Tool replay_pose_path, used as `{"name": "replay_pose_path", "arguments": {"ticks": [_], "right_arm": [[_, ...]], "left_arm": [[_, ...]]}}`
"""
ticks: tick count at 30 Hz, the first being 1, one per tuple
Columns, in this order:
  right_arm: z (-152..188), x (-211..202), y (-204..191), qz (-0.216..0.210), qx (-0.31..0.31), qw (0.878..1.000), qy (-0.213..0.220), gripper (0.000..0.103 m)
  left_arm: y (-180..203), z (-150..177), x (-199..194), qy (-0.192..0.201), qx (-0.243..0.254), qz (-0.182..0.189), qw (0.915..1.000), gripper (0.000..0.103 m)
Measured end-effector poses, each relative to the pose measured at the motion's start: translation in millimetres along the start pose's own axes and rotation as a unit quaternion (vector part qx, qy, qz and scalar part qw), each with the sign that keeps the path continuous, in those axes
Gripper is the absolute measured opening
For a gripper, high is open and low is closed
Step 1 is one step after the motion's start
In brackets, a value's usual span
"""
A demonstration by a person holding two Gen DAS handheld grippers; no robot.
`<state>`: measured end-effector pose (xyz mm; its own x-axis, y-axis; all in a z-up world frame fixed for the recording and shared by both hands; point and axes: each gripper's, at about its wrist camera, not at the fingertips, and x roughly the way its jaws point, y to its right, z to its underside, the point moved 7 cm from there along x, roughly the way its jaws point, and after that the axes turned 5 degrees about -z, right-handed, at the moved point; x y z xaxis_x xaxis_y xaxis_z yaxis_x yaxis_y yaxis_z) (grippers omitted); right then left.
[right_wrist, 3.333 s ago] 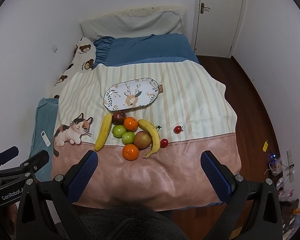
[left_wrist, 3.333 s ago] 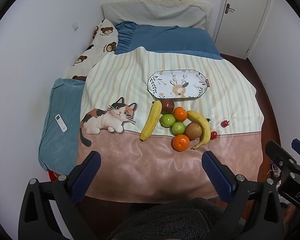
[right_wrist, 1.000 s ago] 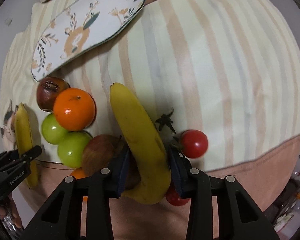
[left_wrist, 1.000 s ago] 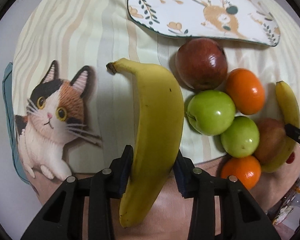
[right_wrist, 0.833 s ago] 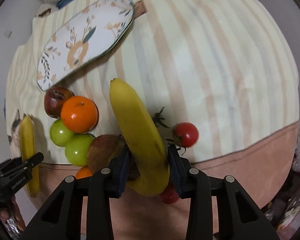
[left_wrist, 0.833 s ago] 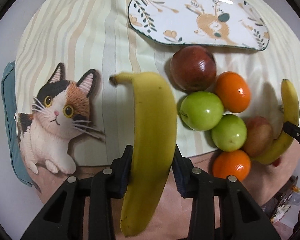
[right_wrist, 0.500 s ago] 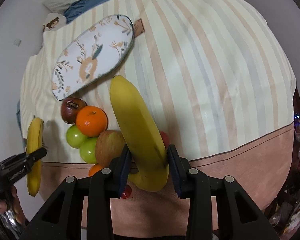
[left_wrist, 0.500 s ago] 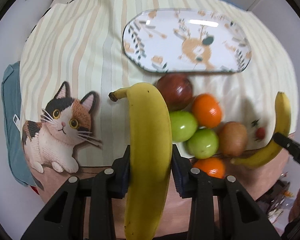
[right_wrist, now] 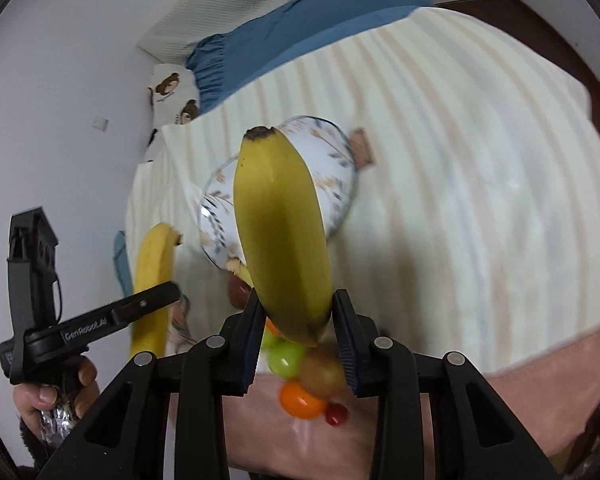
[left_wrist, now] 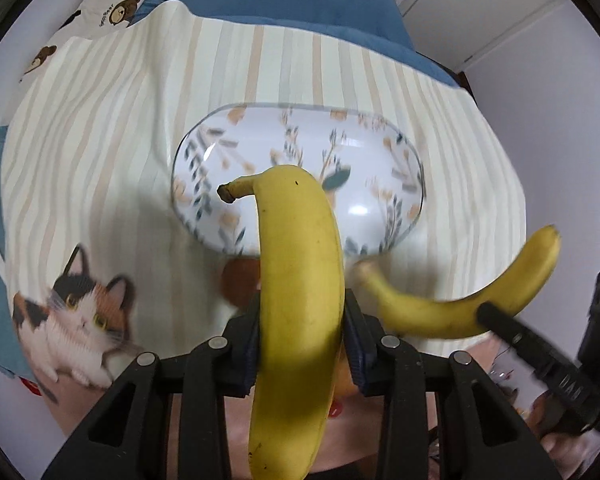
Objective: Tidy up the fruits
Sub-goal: 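Carry both bananas onto the white oval plate and open both grippers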
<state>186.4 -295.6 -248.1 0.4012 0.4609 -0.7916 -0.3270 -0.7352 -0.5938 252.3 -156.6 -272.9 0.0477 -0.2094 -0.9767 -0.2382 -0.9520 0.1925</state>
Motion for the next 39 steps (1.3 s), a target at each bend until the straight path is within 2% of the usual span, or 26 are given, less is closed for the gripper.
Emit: {"name": "replay_pose_path", "arguments": {"ticks": [3,8,14,20,23,29,30,34,39], "right_arm": [[-17.9,20.2,-6.6,-0.018,-0.007,1.000,-0.018,0.036],[-36.2,58.4,-9.9,-0.023,-0.025,0.998,-0.059,0.036],[-46.5,88.8,6.0,-0.033,-0.011,0.994,-0.103,0.036],[-62.8,103.3,26.5,-0.034,0.005,0.993,-0.116,0.035],[-65.4,105.2,35.3,-0.036,0.018,0.992,-0.119,0.035],[-63.1,100.8,41.3,-0.007,0.017,0.994,-0.112,0.037],[-62.2,97.9,43.2,-0.001,0.015,0.994,-0.109,0.039],[-75.3,103.6,41.4,0.016,0.020,0.995,-0.095,0.060],[-80.4,88.9,54.0,0.035,0.025,0.996,-0.080,0.071]], "left_arm": [[-0.8,-28.3,15.7,-0.019,-0.027,0.020,0.9992,0.032],[-4.9,-63.6,39.7,-0.040,-0.064,0.042,0.9963,0.032],[-6.6,-89.4,70.2,-0.065,-0.087,0.061,0.9923,0.032],[-0.1,-95.0,92.1,-0.084,-0.077,0.068,0.9911,0.032],[5.5,-89.7,101.3,-0.093,-0.063,0.057,0.9920,0.033],[8.9,-87.8,112.2,-0.093,-0.053,0.039,0.9936,0.035],[8.5,-86.9,111.9,-0.094,-0.055,0.039,0.9933,0.035],[9.1,-84.2,112.4,-0.094,-0.069,0.033,0.9927,0.036],[0.3,-83.5,90.3,-0.060,-0.061,0.000,0.9963,0.044]]}}
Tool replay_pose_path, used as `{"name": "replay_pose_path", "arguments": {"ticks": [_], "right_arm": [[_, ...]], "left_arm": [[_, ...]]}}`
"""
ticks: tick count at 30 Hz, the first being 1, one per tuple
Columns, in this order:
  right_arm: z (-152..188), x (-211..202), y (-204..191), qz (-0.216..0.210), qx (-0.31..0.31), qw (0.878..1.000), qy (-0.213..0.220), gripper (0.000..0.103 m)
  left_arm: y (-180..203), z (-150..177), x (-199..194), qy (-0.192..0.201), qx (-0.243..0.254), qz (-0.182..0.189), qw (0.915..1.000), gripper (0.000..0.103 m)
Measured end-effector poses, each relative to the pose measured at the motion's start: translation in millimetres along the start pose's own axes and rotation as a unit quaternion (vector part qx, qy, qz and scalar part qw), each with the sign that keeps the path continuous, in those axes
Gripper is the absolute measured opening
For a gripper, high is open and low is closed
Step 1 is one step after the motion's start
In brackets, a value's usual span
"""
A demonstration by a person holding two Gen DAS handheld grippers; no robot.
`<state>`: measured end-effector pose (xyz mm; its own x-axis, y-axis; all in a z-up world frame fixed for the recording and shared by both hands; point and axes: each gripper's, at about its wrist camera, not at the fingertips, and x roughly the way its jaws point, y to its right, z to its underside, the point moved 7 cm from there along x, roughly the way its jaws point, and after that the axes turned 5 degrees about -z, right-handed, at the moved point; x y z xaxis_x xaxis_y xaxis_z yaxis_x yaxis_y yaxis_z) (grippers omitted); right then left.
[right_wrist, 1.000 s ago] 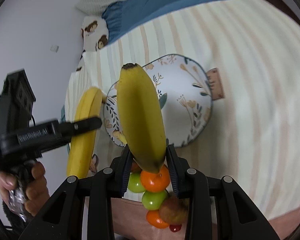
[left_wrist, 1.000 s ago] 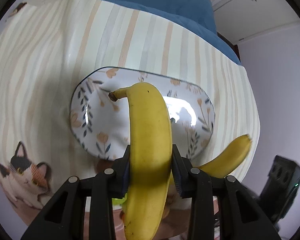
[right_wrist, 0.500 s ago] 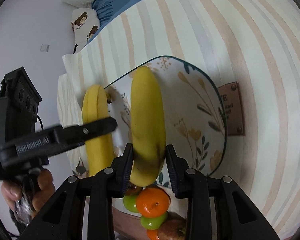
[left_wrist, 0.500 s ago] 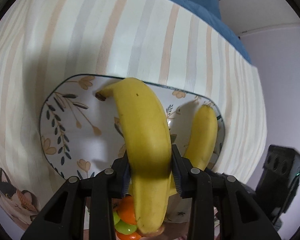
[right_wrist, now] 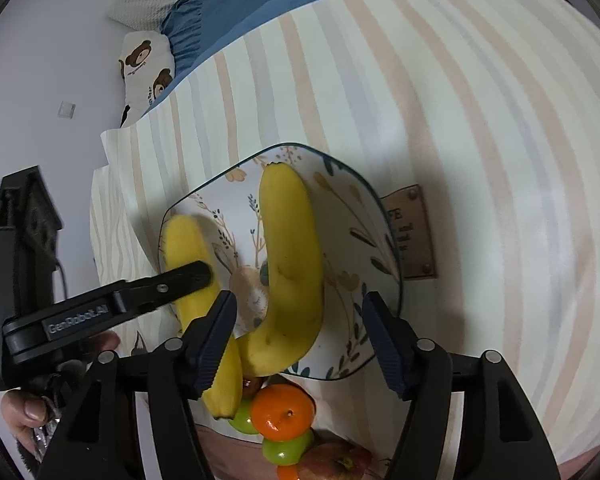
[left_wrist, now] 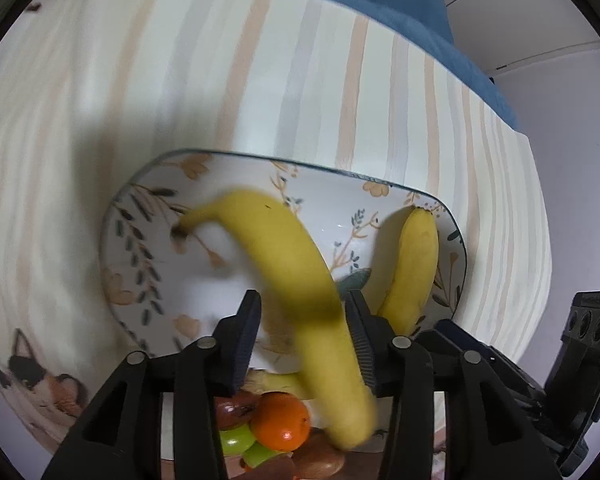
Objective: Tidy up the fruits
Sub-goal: 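Carry both bananas onto the white oval plate and open both grippers, then lift both open grippers away from the plate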
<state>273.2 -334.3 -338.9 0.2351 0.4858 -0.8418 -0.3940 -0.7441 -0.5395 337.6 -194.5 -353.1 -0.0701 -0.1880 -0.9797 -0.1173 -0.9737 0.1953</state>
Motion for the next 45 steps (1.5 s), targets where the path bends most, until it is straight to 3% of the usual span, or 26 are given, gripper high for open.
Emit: {"name": "replay_pose_path", "arguments": {"ticks": [6,10,17,21,22,32,45], "right_arm": [[-2.8,-5.3,-15.1,0.046,-0.015,0.998,0.032,0.087],[-0.6,-5.3,-31.8,0.089,-0.039,0.994,0.045,0.098],[15.9,-15.6,-48.3,0.143,-0.085,0.984,0.066,0.101],[23.0,-16.8,-65.5,0.167,-0.108,0.977,0.077,0.101],[27.0,-19.0,-67.9,0.169,-0.112,0.976,0.080,0.101],[54.5,-66.6,-94.0,0.190,-0.139,0.961,0.142,0.101],[124.9,-144.6,-127.9,0.175,-0.158,0.949,0.210,0.101]], "left_arm": [[-12.0,3.9,-34.9,0.072,0.034,-0.077,0.9938,0.069],[-23.0,14.3,-45.3,0.097,0.041,-0.115,0.9877,0.071],[-41.3,37.3,-50.1,0.115,0.050,-0.145,0.9814,0.071],[-39.2,45.3,-52.5,0.127,0.054,-0.153,0.9785,0.094],[-36.9,46.5,-53.6,0.130,0.056,-0.155,0.9778,0.095],[-36.8,81.4,-97.5,0.188,0.055,-0.157,0.9678,0.096],[-27.2,153.1,-175.5,0.266,0.071,-0.136,0.9516,0.096]]}}
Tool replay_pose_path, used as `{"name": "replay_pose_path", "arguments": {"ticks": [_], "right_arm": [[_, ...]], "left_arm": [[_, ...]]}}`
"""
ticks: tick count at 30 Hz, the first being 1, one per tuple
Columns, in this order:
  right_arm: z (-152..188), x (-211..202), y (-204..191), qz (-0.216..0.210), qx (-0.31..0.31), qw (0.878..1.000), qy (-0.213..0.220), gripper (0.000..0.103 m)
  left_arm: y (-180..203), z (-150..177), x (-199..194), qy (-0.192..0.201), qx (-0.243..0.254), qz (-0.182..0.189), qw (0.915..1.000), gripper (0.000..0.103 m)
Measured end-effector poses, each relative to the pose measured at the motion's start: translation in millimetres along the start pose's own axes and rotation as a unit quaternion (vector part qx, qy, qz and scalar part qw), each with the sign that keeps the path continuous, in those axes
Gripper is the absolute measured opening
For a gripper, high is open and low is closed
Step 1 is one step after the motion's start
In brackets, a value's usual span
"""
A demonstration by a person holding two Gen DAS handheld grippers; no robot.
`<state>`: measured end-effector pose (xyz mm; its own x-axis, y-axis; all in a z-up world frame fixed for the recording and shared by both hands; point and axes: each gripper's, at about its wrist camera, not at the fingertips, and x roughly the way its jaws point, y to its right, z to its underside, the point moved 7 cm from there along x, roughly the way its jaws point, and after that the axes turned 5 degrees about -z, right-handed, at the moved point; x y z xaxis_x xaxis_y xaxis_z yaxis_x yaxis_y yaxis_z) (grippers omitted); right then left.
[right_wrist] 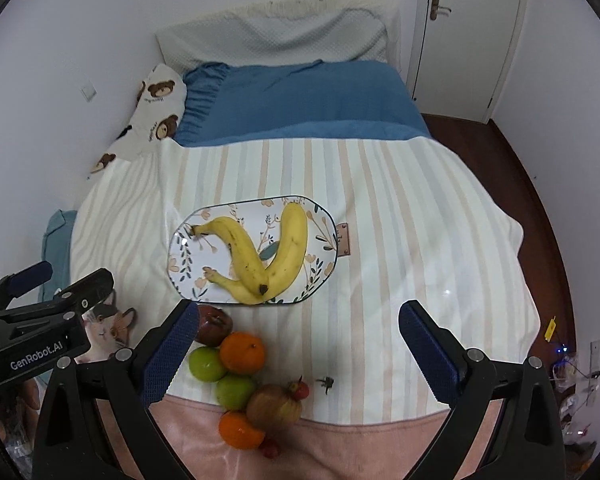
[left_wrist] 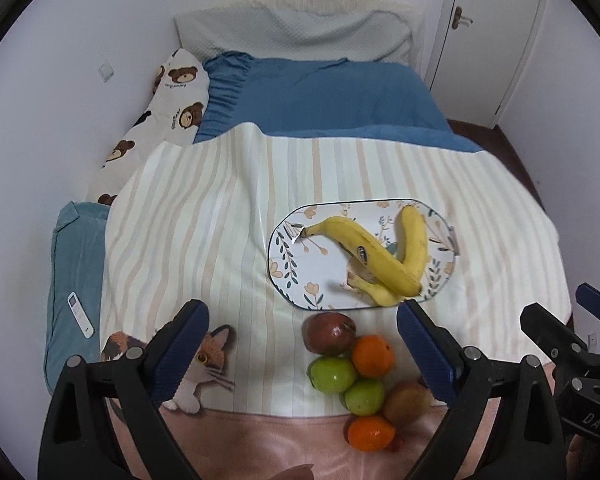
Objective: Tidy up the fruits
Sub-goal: 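Lift both open grippers away from the plate, then grasp the red apple with the right gripper while the left gripper grasps an orange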
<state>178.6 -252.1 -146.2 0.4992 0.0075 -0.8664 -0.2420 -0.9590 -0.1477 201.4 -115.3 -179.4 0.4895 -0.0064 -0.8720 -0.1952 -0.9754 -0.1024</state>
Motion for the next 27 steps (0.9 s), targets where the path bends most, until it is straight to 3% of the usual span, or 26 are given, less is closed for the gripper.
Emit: {"name": "replay_pose_path", "arguments": {"ticks": [9,14,16,21,27], "right_arm": [[21.2,-50.7,-10.7,-0.020,0.009,0.999,0.029,0.101],[42.5,-46.4,-9.8,-0.036,0.025,0.999,0.007,0.101],[56.2,-34.4,-7.1,-0.044,0.033,0.998,-0.013,0.101],[99.4,19.6,5.7,-0.066,0.074,0.992,-0.083,0.101],[150.2,105.1,19.9,-0.112,0.173,0.964,-0.168,0.100]], "left_arm": [[-7.2,18.2,-39.2,0.024,-0.006,0.009,0.9996,0.096],[-12.8,39.0,-27.4,0.007,-0.007,0.003,0.9999,0.096],[-13.3,50.5,-16.6,-0.009,-0.005,0.001,0.9999,0.102],[-13.0,86.2,21.0,-0.062,0.002,-0.001,0.9981,0.103],[-12.3,127.7,63.6,-0.119,0.019,-0.020,0.9925,0.103]]}}
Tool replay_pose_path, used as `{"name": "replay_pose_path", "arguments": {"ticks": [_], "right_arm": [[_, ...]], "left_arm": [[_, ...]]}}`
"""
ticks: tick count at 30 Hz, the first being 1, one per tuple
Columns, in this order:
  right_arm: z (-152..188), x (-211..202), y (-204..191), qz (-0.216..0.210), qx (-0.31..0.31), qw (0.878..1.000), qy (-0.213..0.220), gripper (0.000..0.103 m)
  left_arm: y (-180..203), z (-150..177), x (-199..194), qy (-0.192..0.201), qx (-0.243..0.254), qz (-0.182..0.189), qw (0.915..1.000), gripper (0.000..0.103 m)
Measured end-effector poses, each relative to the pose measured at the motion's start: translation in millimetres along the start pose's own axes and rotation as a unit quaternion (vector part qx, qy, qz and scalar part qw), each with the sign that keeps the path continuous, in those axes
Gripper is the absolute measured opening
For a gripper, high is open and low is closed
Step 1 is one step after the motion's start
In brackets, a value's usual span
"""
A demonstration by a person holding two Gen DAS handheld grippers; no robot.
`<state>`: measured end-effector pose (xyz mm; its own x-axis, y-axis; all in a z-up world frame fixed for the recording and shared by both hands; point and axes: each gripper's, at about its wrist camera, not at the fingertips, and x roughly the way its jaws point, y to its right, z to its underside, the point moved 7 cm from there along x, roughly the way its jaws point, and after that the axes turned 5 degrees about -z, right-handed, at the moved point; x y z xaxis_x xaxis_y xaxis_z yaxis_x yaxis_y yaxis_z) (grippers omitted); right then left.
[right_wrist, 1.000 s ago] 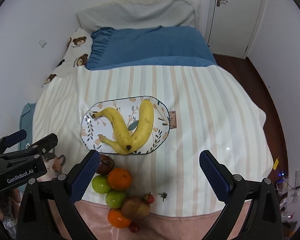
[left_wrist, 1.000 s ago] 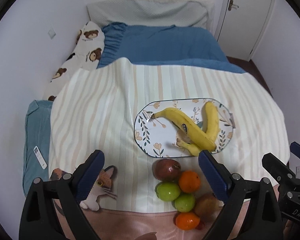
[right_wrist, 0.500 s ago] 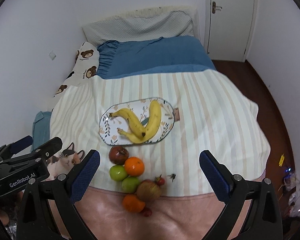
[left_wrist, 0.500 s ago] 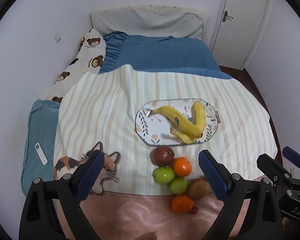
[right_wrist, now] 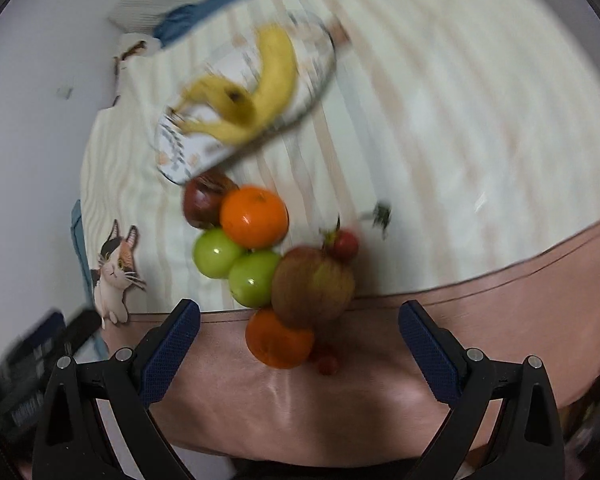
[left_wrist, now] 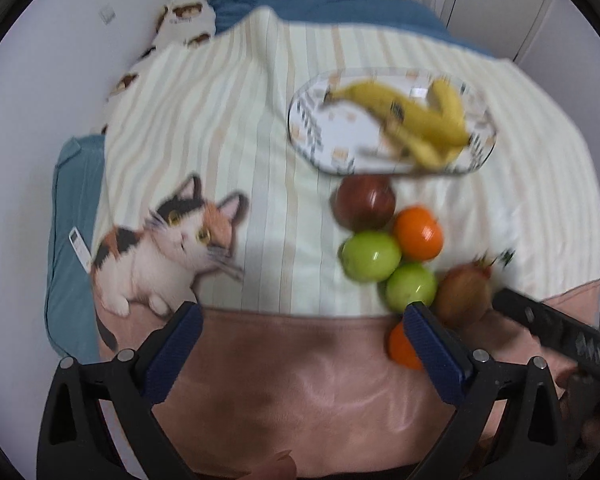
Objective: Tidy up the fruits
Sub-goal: 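Grasp the red apple with the right gripper while the left gripper grasps an orange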
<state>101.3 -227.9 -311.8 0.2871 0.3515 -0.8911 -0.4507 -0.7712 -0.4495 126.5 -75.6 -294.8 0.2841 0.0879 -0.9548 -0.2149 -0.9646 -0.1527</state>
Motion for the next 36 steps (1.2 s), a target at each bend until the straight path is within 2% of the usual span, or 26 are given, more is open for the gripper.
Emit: {"name": "replay_pose_path", "arguments": {"ticks": [5,7,9,10,13,19,24,25,27,32,36], "right_arm": [[4.9,58.4,16.8,-0.023,0.075,0.996,-0.040,0.093],[6.5,75.9,19.0,-0.029,0.095,0.994,-0.053,0.081],[7.3,86.2,21.9,-0.035,0.115,0.991,-0.050,0.077],[6.3,85.8,23.5,-0.032,0.119,0.991,-0.046,0.070],[8.1,80.9,23.0,-0.031,0.105,0.993,-0.043,0.069],[20.0,43.5,35.2,0.036,0.037,0.998,-0.025,0.069],[29.4,17.6,58.4,0.072,0.020,0.997,-0.019,0.069],[30.6,15.7,62.2,0.074,0.021,0.997,-0.019,0.069],[32.6,13.6,66.3,0.076,0.021,0.997,-0.020,0.069],[36.0,13.1,65.7,0.087,0.005,0.996,-0.019,0.070],[42.3,16.8,58.2,0.089,-0.020,0.995,-0.030,0.069]], "left_arm": [[6.1,21.6,29.1,-0.053,0.010,0.001,0.9985,0.103],[11.8,28.5,38.6,-0.068,0.015,0.009,0.9975,0.103],[17.6,35.3,46.7,-0.084,0.019,0.018,0.9961,0.103],[21.8,39.4,51.0,-0.093,0.023,0.025,0.9951,0.103],[34.4,47.8,58.2,-0.112,0.033,0.043,0.9922,0.103],[75.5,61.5,68.3,-0.131,0.088,0.083,0.9840,0.102],[117.8,68.6,84.8,-0.143,0.144,0.092,0.9749,0.102],[125.3,69.5,88.4,-0.144,0.157,0.090,0.9729,0.099],[138.0,70.4,96.7,-0.139,0.177,0.081,0.9709,0.064],[135.7,75.2,95.6,-0.130,0.171,0.081,0.9733,0.063],[102.7,75.5,78.8,-0.122,0.161,0.057,0.9777,0.063]]}}
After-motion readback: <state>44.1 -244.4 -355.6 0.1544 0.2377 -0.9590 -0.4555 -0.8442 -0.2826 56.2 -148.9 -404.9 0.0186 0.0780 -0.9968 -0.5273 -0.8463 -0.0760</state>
